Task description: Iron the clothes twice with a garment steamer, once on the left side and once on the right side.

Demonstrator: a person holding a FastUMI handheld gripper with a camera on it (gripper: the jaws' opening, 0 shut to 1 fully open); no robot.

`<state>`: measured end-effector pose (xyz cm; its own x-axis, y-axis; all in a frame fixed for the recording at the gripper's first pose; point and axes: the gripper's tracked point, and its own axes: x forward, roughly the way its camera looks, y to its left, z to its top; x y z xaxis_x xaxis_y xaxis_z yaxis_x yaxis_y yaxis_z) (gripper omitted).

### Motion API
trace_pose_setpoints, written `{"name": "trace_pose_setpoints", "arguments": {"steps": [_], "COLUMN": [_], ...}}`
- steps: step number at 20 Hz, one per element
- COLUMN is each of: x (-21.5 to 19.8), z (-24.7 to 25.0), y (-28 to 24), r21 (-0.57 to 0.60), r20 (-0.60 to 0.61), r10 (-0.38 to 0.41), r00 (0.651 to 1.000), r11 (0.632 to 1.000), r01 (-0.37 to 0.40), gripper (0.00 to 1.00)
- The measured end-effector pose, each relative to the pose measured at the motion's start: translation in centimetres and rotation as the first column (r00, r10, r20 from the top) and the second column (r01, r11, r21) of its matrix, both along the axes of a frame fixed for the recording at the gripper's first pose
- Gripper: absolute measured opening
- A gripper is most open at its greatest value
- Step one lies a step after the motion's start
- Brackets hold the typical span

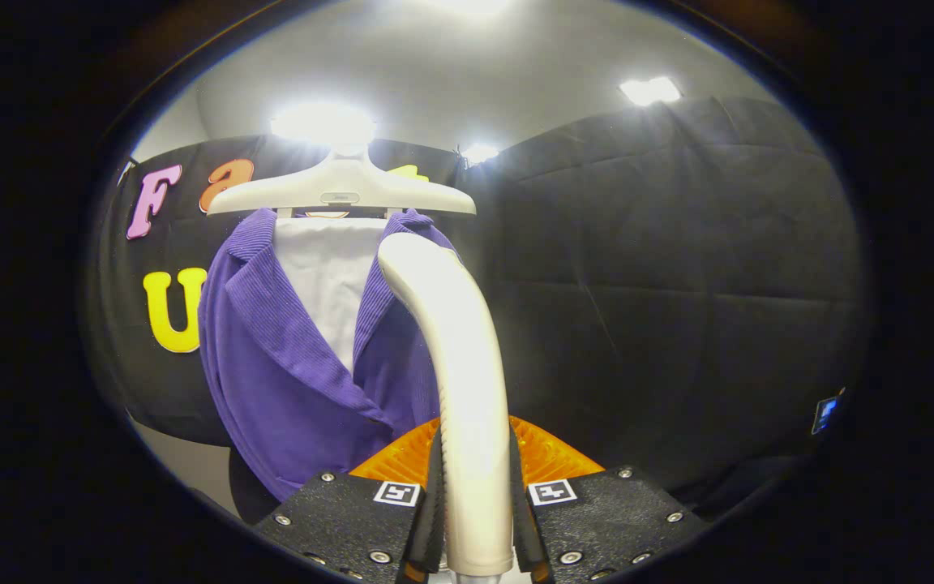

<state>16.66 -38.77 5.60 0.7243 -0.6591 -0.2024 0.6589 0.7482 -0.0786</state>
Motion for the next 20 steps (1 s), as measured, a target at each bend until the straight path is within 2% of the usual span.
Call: {"name": "trace_pose_setpoints", "arguments": {"steps": [7, 20], "x": [5.5, 6.2], "z": [-2.5, -8.8], "y": [-0.6, -3.0], "r21": [0.045, -0.033], "r20": [0.005, -0.184], "r10": [-0.018, -0.058], "r00": [1.0, 0.981], "r11": [0.999, 0.998], "r01": [0.018, 0.052], "gripper": [0.34, 0.35]}}
